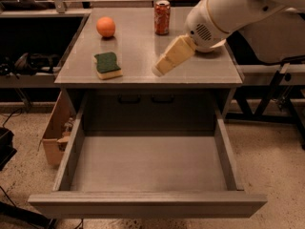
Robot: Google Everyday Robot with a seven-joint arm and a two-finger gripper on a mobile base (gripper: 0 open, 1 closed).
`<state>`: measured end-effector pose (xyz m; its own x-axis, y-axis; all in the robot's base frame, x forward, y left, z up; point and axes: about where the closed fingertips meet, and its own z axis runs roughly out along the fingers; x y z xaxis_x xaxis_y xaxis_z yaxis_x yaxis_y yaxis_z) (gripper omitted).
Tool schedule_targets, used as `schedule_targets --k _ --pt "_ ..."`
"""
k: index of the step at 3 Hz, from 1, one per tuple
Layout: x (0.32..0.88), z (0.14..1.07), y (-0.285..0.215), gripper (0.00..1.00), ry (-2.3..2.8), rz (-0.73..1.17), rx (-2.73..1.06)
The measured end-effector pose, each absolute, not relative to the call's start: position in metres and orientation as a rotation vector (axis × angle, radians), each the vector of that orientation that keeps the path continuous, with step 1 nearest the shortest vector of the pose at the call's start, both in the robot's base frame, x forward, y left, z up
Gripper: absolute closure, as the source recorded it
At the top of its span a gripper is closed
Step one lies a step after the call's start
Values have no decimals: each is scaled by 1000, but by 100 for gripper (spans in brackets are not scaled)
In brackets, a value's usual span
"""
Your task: Place sponge into top drawer
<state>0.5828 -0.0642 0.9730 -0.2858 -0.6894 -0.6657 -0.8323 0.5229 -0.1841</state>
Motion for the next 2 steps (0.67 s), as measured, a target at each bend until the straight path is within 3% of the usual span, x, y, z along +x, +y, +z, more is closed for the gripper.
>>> schedule_targets --k 1,2 --pt "626 981 -5 0 2022 247 -1128" --pt "629 983 15 0 2047 284 -1072"
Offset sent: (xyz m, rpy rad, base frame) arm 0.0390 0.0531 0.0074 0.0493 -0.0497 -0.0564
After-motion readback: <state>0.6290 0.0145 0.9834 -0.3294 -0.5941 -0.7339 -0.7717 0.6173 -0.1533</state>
